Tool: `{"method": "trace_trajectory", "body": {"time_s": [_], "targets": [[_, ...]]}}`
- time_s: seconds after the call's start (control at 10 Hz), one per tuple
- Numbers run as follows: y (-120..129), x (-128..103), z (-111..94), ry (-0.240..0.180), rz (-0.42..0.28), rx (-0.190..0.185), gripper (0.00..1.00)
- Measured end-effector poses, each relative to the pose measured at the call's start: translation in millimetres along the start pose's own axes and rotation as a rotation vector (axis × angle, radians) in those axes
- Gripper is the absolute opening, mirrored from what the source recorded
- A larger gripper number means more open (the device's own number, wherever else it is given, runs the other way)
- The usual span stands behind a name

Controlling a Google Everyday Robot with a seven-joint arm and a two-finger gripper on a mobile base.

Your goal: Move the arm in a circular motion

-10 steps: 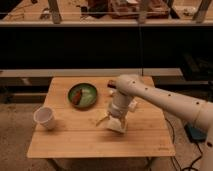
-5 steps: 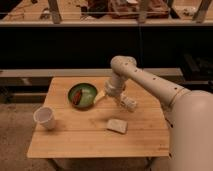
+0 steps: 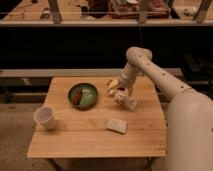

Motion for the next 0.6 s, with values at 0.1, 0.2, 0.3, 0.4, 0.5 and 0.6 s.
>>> {"method": "trace_trajectory", "body": {"time_s": [0.1,0.2,0.3,0.4,0.5,0.6], "targets": [[24.6,-7.4,-8.2,0.018,0.059,-0.006,0.8],[39.3,-17.0,-12.6,0.032,0.099,-0.006,0.8],[50.0,-29.0,-14.9,0.04,0.13,-0.002,0.8],[62.2,-54.1,-14.7,0.043,0.167,0.002,0.8],[67.5,-80.1,-12.1,0.038,0.189,0.003,0.8],[68.0,-99.9,-8.7,0.031,0.203,0.005,0.8]]}}
